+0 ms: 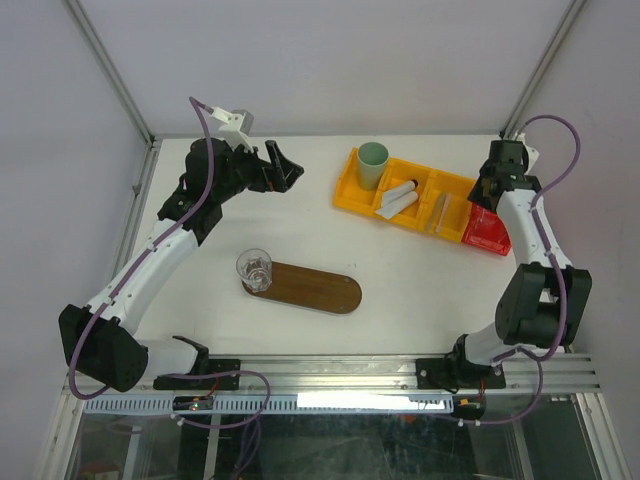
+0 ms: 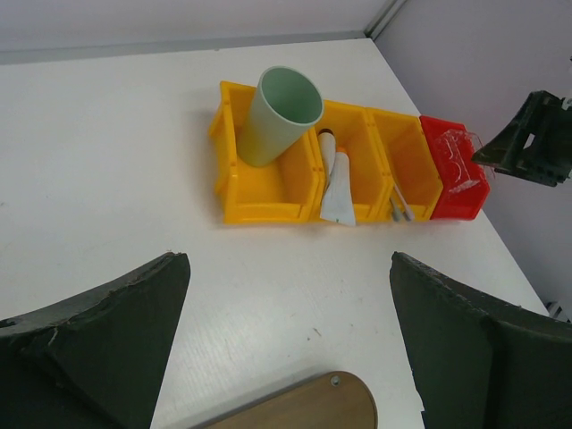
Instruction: Prepare toiletry sets of a toothbrush and toothpaste on the tray
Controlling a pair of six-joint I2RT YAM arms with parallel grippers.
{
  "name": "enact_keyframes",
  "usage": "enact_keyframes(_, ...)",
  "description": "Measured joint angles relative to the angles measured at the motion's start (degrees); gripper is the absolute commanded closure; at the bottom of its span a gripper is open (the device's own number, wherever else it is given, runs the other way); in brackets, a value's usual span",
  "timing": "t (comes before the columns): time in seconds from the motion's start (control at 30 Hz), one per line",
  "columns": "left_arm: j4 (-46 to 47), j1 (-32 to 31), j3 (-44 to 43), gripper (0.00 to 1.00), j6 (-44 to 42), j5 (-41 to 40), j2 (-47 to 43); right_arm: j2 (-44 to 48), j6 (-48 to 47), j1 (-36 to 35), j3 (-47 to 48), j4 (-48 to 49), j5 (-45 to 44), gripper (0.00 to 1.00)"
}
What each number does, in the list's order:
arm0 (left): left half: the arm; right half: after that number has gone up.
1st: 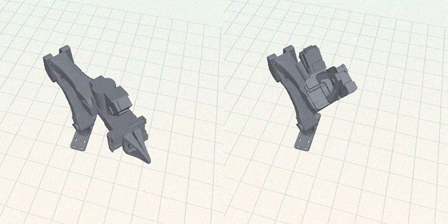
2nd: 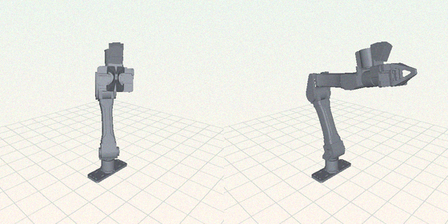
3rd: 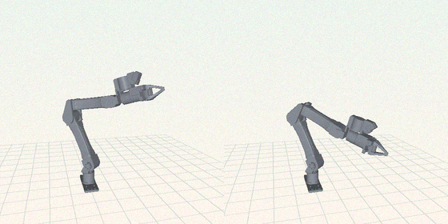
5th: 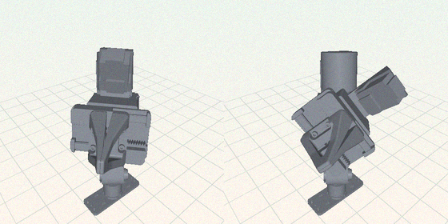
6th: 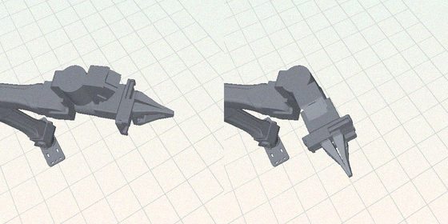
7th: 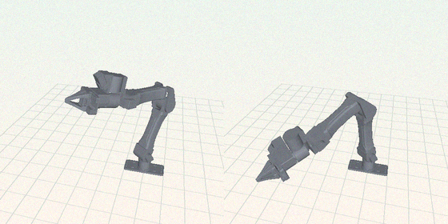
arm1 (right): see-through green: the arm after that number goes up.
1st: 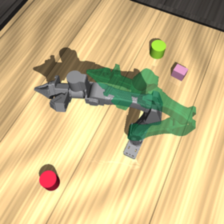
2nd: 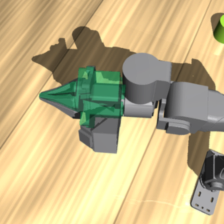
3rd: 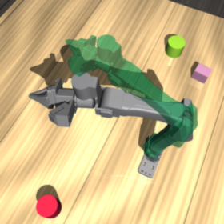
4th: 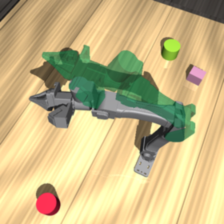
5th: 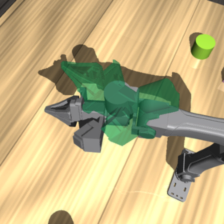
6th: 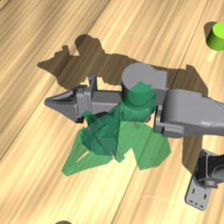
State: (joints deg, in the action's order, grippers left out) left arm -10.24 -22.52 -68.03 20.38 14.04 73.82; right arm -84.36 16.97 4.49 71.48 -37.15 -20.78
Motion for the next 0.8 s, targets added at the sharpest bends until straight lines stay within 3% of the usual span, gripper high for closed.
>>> enact_keyframes(0.33, -0.48, 0.0, -0.24, 0.01, 0.07, 0.04, 0.0, -4.68, -2.69, 7.06, 0.5, 2.21, 9.9, 0.64)
enact_keyframes(0.8, -0.5, 0.0, -0.26, 0.01, 0.07, 0.02, 0.02, -12.61, -4.09, 8.59, 4.94, 4.55, 16.31, 0.82)
